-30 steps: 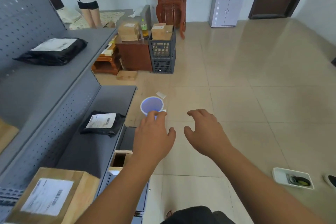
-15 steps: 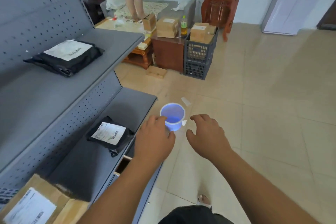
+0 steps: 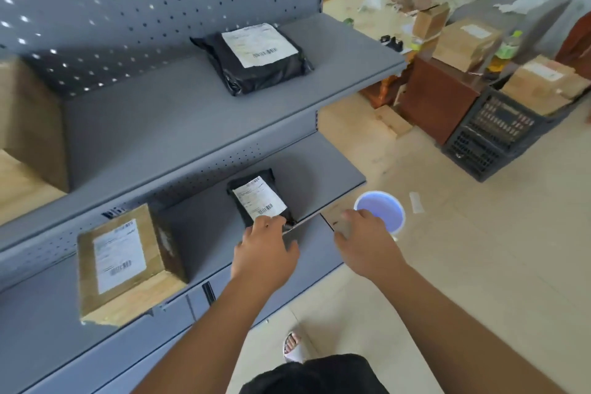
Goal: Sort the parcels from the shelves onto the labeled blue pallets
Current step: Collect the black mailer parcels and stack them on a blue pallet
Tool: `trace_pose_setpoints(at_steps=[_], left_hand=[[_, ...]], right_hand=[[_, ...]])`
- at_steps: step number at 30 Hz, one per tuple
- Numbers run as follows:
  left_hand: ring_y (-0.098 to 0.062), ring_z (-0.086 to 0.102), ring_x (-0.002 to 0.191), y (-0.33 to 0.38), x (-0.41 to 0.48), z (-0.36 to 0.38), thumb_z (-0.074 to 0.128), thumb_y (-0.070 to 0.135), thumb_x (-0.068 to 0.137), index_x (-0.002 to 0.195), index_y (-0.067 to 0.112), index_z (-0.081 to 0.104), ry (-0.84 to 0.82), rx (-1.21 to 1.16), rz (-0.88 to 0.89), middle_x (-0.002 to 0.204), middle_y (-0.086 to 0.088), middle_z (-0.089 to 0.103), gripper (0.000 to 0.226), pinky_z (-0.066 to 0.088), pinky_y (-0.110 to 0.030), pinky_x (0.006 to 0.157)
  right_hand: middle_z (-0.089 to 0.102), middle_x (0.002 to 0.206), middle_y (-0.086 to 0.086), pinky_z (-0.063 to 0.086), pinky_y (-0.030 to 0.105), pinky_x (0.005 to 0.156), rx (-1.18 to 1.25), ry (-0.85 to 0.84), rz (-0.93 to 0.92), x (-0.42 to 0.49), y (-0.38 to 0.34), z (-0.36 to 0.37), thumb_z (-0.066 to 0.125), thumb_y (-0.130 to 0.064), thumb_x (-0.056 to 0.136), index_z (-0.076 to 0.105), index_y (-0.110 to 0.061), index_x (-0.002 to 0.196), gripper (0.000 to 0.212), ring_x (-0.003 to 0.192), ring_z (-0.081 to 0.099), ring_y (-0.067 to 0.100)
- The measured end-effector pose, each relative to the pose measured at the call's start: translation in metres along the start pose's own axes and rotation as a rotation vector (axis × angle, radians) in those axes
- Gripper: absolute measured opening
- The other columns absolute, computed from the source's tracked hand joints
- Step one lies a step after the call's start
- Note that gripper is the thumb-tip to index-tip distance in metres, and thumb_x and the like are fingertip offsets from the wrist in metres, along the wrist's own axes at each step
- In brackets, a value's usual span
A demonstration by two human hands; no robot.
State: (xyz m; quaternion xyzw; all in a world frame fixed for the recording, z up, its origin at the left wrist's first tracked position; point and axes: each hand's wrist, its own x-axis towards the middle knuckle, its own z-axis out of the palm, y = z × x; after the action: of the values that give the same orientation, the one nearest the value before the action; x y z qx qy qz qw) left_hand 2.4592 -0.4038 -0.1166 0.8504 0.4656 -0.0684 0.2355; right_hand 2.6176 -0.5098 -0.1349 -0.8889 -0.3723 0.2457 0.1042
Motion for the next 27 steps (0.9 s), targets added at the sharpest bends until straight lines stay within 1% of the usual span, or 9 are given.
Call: trace_pose_setpoints(at_steps=[1,3,5,8,11,15,17,22,27], left_hand=[[-0.029,0.049,0.127,-0.006,0.005,-0.003,0.052,0.041,0.096,0.142,0.028,0.048,0.002,-0.016,-0.024,0.144,-0.001,0.046,0.047,0.044,-0.045,0.102],[-0.029,0.050,0.126,-0.017,0.018,-0.008,0.053,0.039,0.095,0.141,0.028,0.050,0.015,-0.047,-0.062,0.142,-0.001,0.048,0.048,0.044,-0.046,0.101],[-0.028,0.053,0.124,-0.028,0.032,-0.011,0.054,0.039,0.094,0.142,0.029,0.051,0.021,-0.081,-0.108,0.139,0.000,0.051,0.049,0.047,-0.047,0.101],[-0.027,0.056,0.121,-0.041,0.047,-0.008,0.054,0.043,0.090,0.143,0.030,0.052,0.014,-0.177,-0.179,0.138,0.001,0.054,0.054,0.052,-0.051,0.100],[-0.026,0.054,0.124,-0.048,0.056,-0.001,0.055,0.042,0.092,0.145,0.030,0.050,0.000,-0.227,-0.255,0.140,0.002,0.053,0.054,0.053,-0.048,0.100],[-0.027,0.053,0.127,-0.051,0.067,0.010,0.055,0.038,0.096,0.147,0.028,0.049,0.024,-0.290,-0.349,0.143,-0.002,0.051,0.052,0.052,-0.042,0.099],[-0.027,0.055,0.125,-0.051,0.071,0.015,0.055,0.037,0.096,0.147,0.028,0.049,0.039,-0.325,-0.393,0.144,-0.003,0.051,0.053,0.054,-0.043,0.099],[-0.026,0.058,0.119,-0.051,0.085,0.028,0.056,0.039,0.096,0.149,0.026,0.046,0.084,-0.394,-0.482,0.145,-0.004,0.049,0.055,0.052,-0.037,0.091],[-0.021,0.055,0.104,-0.056,0.106,0.046,0.055,0.040,0.098,0.144,0.023,0.047,0.117,-0.481,-0.570,0.139,-0.005,0.051,0.049,0.053,-0.037,0.087]], right_hand=[[0.052,0.097,0.006,0.036,0.035,0.074,-0.001,-0.012,-0.022,0.010,-0.009,0.000,0.042,-0.038,0.089,0.056,-0.013,0.108,0.034,0.103,0.055,0.035],[0.060,0.112,0.009,0.043,0.037,0.087,0.004,-0.011,-0.066,0.027,-0.026,0.001,0.049,-0.031,0.094,0.058,-0.015,0.118,0.030,0.112,0.056,0.033],[0.059,0.129,0.007,0.044,0.039,0.100,0.003,-0.012,-0.103,0.040,-0.040,0.002,0.049,-0.032,0.096,0.056,-0.020,0.132,0.039,0.120,0.055,0.030],[0.054,0.142,0.006,0.042,0.042,0.108,0.029,-0.059,-0.141,0.057,-0.054,0.011,0.050,-0.037,0.098,0.049,-0.022,0.144,0.049,0.130,0.051,0.030],[0.056,0.139,0.009,0.042,0.037,0.101,-0.005,-0.107,-0.209,0.073,-0.064,0.019,0.050,-0.037,0.101,0.046,-0.018,0.145,0.048,0.127,0.052,0.030],[0.057,0.135,0.011,0.044,0.037,0.093,0.016,-0.154,-0.251,0.094,-0.069,0.030,0.049,-0.034,0.102,0.044,-0.015,0.144,0.047,0.126,0.051,0.031],[0.057,0.134,0.012,0.044,0.039,0.090,0.022,-0.179,-0.262,0.105,-0.069,0.035,0.050,-0.034,0.101,0.046,-0.014,0.141,0.045,0.125,0.050,0.031],[0.059,0.128,0.015,0.044,0.038,0.084,0.006,-0.213,-0.307,0.132,-0.066,0.046,0.050,-0.031,0.101,0.049,-0.009,0.135,0.041,0.115,0.057,0.034],[0.060,0.125,0.016,0.042,0.035,0.081,0.009,-0.210,-0.316,0.159,-0.062,0.065,0.049,-0.031,0.102,0.049,-0.005,0.134,0.041,0.112,0.058,0.034]])
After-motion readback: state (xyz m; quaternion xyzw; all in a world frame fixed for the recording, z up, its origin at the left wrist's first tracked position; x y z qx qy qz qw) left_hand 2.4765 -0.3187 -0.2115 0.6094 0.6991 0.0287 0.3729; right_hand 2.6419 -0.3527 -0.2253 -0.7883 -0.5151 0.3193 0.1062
